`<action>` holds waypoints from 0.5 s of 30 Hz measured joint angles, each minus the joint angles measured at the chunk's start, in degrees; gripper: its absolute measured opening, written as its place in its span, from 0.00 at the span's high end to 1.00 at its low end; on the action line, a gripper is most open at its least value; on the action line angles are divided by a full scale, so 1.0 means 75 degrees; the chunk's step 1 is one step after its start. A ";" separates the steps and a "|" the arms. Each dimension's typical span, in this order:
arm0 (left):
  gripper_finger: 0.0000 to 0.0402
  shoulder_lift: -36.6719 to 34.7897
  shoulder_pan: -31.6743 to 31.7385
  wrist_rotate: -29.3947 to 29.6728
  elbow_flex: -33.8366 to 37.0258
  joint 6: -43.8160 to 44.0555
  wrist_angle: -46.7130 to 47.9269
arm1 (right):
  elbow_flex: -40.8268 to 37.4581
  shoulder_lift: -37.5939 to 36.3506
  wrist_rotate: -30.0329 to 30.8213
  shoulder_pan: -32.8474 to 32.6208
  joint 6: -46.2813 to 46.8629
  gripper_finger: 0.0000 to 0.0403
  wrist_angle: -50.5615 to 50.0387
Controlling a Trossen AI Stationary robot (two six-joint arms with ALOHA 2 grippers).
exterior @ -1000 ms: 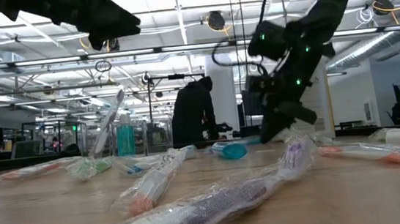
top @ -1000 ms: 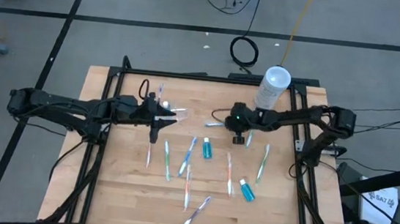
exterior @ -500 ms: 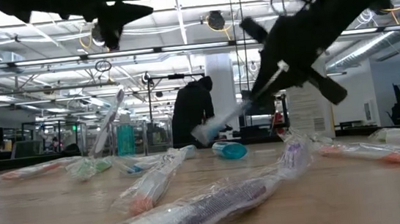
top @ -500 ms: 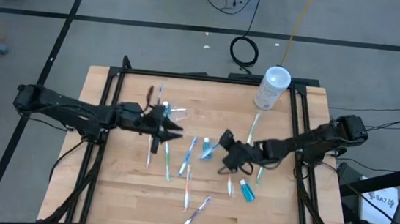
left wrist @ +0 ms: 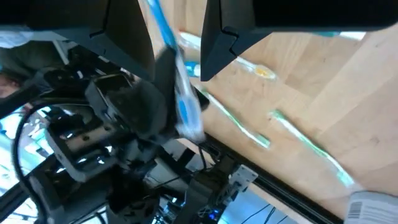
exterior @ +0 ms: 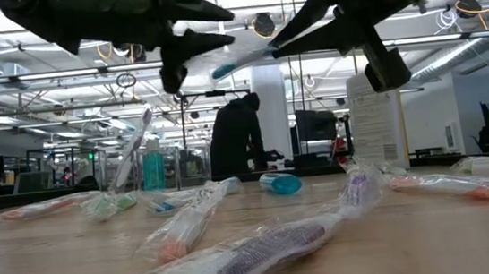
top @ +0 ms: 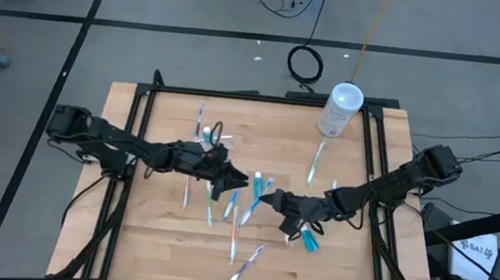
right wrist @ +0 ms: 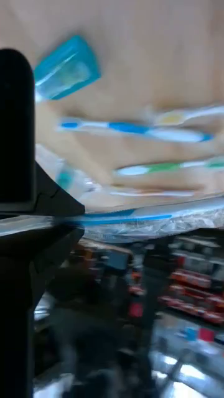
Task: Pick & Place toothbrushing station
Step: Put the top blue toothbrush into the right compartment of the transparent organizer
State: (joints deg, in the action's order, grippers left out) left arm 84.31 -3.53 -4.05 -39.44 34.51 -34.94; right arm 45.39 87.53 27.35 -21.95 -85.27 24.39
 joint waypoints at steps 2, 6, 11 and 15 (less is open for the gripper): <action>0.67 0.0235 0.0001 -0.0030 -0.0208 -0.0195 0.0005 | 0.0000 0.0000 -0.0484 0.0008 0.0071 0.97 0.0029; 0.67 0.0716 -0.0004 -0.0065 -0.0636 -0.0555 0.0013 | 0.0003 0.0000 -0.0657 -0.0041 -0.0058 0.97 0.0227; 0.67 0.1111 -0.0003 -0.0414 -0.0989 -0.0233 -0.0065 | 0.0003 -0.0003 -0.0655 -0.0068 -0.0367 0.96 0.0269; 0.66 0.1106 0.0006 -0.0699 -0.0962 -0.0159 0.0165 | 0.0003 -0.0003 -0.0663 -0.0096 -0.0762 0.96 0.0314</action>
State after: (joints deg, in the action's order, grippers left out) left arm 92.61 -3.49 -9.29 -46.65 33.32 -33.70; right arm 45.41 87.50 22.37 -22.67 -90.99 26.75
